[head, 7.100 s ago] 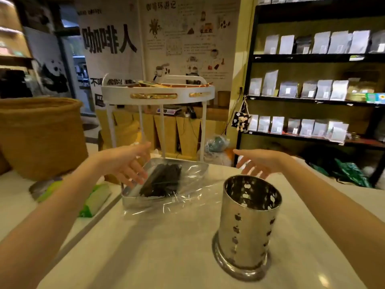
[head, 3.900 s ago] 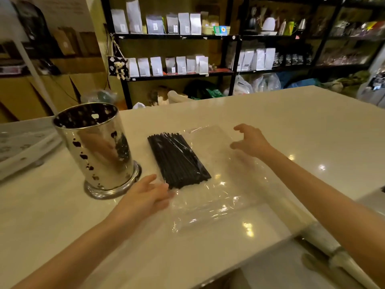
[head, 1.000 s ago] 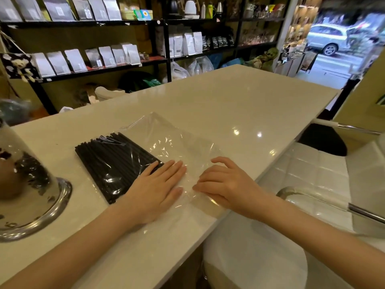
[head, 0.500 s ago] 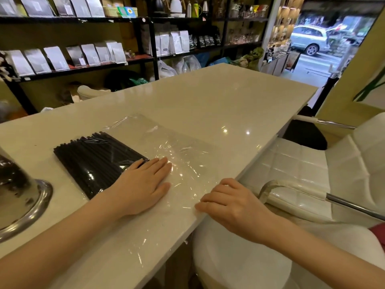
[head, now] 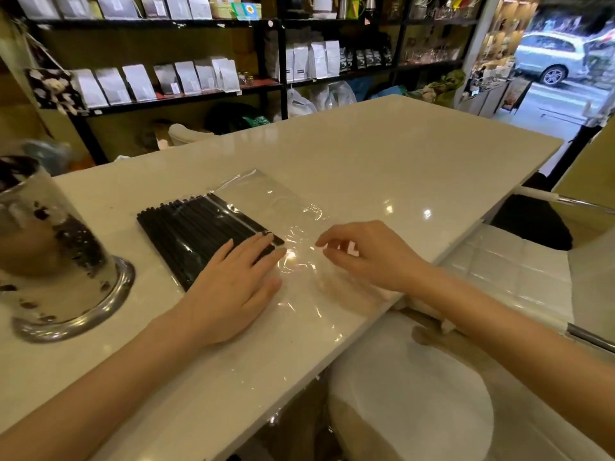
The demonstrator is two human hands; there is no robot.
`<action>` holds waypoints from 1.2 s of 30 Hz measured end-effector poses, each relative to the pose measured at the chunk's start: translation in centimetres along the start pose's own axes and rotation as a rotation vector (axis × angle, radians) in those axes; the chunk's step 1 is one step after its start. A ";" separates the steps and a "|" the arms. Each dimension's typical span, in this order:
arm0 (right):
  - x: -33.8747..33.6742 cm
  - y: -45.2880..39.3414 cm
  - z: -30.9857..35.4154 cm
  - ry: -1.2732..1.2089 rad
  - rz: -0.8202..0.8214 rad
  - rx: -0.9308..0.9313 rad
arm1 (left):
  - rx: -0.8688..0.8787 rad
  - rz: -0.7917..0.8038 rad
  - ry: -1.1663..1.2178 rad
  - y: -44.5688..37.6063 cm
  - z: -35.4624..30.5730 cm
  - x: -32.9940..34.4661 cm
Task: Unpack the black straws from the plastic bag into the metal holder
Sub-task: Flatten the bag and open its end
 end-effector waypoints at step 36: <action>1.3 -18.0 5.4 -0.029 0.360 0.165 | -1.136 -0.470 1.689 7.4 14.3 0.8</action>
Point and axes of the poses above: each hand's wrist, its own y-axis away from the middle knuckle, its own x-axis out of the palm, z = x × y, the point moved 10 cm from there along -y, towards the middle knuckle, and after that the axes turned 1 degree about x, right-handed, at the moved point
